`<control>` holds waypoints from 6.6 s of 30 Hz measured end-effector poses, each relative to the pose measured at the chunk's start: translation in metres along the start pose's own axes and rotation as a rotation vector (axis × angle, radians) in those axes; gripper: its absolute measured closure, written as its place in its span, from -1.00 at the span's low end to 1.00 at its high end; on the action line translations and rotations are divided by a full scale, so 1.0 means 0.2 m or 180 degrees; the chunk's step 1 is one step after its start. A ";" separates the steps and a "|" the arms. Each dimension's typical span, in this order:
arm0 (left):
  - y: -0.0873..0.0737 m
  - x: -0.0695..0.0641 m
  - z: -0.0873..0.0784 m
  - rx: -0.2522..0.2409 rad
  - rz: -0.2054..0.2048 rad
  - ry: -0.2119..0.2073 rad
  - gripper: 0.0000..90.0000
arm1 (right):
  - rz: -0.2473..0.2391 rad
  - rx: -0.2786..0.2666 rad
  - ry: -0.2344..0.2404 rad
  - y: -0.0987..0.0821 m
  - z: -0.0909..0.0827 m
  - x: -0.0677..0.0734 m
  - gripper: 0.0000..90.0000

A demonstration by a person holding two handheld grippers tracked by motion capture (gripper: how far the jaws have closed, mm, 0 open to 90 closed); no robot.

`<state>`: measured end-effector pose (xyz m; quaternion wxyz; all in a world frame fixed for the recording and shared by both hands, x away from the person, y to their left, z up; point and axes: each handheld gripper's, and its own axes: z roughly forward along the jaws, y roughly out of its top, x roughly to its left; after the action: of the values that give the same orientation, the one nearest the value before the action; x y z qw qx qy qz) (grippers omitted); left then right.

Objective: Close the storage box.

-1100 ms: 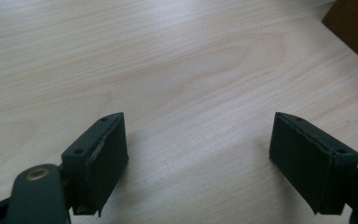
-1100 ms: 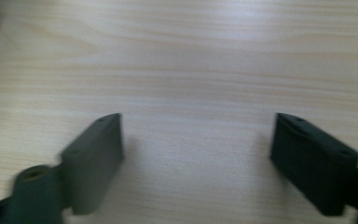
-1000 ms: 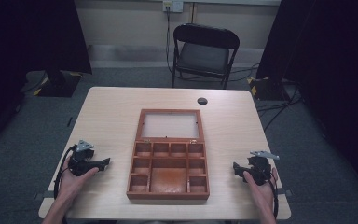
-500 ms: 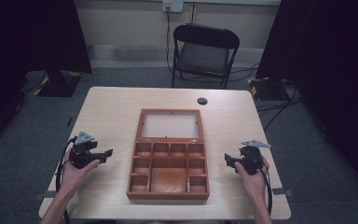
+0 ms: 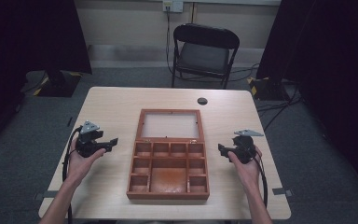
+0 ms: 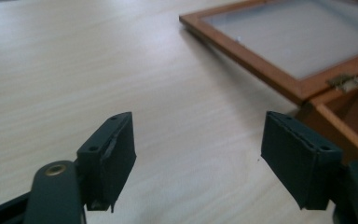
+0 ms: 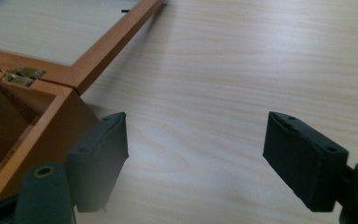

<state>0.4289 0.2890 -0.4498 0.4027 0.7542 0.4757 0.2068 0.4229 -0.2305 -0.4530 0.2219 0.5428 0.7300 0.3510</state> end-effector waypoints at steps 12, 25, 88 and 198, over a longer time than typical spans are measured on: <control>0.21 -0.01 0.09 -0.0042 0.0237 -0.0020 -0.44 | -0.0013 -0.0088 0.0144 0.15 0.07 0.03 -0.58; 0.37 0.08 0.16 -0.0117 0.0028 -0.0098 -0.46 | -0.0285 -0.0104 0.0179 0.34 0.16 0.08 -0.53; 0.25 -0.08 0.55 0.0566 -0.0475 -0.0635 -0.54 | 0.0535 0.0411 0.1256 0.31 0.65 0.20 -0.77; 0.48 -0.17 0.42 0.0165 -0.0197 -0.0958 -0.09 | 0.0356 -0.0459 0.1393 0.47 0.34 0.12 0.16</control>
<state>0.5250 0.2030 -0.4208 0.4560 0.7717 0.4382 0.0665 0.5229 -0.1731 -0.4248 0.0769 0.4761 0.7025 0.5233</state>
